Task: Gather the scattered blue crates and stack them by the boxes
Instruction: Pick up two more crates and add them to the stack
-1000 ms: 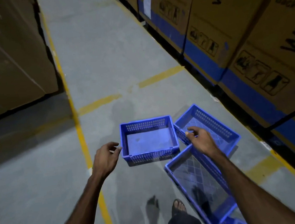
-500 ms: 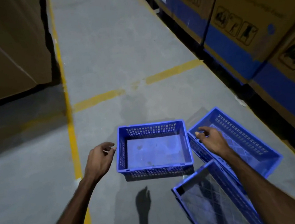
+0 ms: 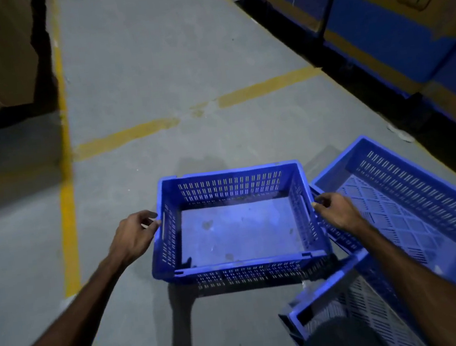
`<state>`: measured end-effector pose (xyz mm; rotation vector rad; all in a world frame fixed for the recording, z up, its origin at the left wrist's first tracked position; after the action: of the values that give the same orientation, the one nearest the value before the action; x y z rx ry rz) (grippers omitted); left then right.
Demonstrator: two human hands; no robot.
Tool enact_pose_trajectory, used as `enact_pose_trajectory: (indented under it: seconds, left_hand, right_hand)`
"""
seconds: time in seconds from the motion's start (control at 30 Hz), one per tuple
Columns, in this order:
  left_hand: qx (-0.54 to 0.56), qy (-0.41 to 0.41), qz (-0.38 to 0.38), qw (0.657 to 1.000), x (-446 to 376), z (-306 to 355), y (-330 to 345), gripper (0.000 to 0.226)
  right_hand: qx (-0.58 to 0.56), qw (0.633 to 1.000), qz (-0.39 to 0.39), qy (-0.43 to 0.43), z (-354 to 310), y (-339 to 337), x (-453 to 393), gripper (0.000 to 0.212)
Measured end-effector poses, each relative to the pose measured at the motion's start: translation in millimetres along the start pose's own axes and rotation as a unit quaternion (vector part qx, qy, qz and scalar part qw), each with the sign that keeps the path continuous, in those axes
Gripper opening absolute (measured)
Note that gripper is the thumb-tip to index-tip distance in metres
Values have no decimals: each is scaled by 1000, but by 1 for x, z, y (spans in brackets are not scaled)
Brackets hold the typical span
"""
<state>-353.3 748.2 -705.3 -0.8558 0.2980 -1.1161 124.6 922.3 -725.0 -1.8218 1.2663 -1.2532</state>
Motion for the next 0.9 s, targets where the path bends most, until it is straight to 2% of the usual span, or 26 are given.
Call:
enact_pose_trajectory:
  seconds: [0.17,0.33,0.4,0.53,0.63,0.9]
  left_hand:
    - [-4,5,25,1000,-22,-42,38,31]
    - [8,-12,26,1000,-28,-69,59,43]
    - [34,-24,24,999,-24,-67,62,46]
    - [72,-63,29,995,-19,-67,63,47]
    - [99,-81,28,991,-18,-70,68,40]
    - [128,-72,79,986,-6,-76,66,23]
  right_hand:
    - [20,999,46,-3,25,41,-27,38]
    - [69,991,117,17,22,50,-34,20]
    - [103,986,129,34,24,52,-28,22]
    - [114,986,103,62,32,53,-21,41]
    - [48,998,43,20,39,63,-31,35]
    - [50,997,57,-22,38,66,-36,28]
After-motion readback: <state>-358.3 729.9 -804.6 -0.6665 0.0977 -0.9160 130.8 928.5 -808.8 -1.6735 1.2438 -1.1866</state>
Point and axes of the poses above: each hand's wrist, its own x-axis away from the middle knuckle, its own y-axis out of the palm, z = x × y, the point moved 1 cm from there along -x, towards the middle knuckle, and after that the axes turned 9 degrees about x, right-handed, at the moved point
